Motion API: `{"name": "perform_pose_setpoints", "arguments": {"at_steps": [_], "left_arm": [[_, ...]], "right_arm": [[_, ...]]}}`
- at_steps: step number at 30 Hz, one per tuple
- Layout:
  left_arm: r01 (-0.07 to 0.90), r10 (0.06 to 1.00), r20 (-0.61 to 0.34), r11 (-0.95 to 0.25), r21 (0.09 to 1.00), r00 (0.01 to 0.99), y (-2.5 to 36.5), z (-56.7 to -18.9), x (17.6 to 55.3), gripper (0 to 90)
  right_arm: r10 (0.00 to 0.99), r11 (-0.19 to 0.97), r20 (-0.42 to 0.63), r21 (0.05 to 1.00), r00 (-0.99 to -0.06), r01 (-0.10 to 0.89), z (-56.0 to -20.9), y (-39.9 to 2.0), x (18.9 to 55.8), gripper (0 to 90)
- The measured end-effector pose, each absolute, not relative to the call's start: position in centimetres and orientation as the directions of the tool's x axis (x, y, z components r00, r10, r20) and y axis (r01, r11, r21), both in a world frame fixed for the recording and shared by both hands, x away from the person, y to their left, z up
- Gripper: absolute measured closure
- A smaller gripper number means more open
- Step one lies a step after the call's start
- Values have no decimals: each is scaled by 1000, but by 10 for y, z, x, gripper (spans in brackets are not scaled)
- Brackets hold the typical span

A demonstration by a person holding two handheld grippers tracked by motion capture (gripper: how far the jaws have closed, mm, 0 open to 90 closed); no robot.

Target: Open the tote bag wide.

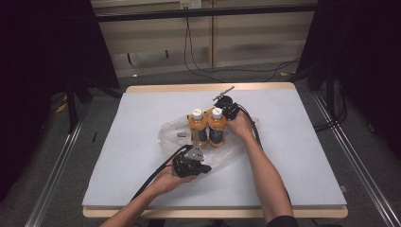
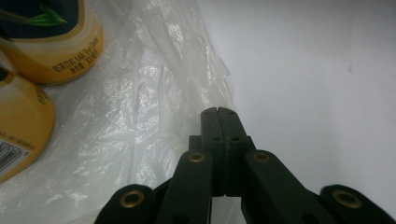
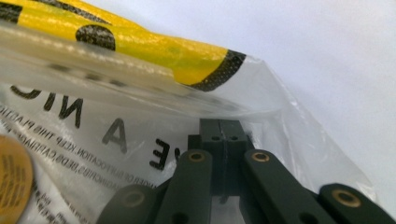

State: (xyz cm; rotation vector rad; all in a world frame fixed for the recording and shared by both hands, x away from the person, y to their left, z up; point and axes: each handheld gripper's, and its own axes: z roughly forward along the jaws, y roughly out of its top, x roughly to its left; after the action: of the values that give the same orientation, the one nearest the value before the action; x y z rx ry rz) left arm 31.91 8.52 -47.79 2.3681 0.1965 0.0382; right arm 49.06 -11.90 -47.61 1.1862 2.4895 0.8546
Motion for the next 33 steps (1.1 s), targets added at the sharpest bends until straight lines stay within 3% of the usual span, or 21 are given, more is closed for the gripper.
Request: {"name": "perform_pose_setpoints", "arguments": {"at_steps": [13,22,33], "left_arm": [[152,157,-56,-708,689,986,87,-477,323,900],[230,234,-102,-623,748,967,100,-470,335,900],[241,233,-127,-573,783,964,100,-468,332,882]], "right_arm": [[815,457,-12,630,-580,629,-479,-115,499,900],[792,423,67,656,-606,625,-474,-118,488,900],[780,355,114,728,-615,586,-444,-149,466,900]]}}
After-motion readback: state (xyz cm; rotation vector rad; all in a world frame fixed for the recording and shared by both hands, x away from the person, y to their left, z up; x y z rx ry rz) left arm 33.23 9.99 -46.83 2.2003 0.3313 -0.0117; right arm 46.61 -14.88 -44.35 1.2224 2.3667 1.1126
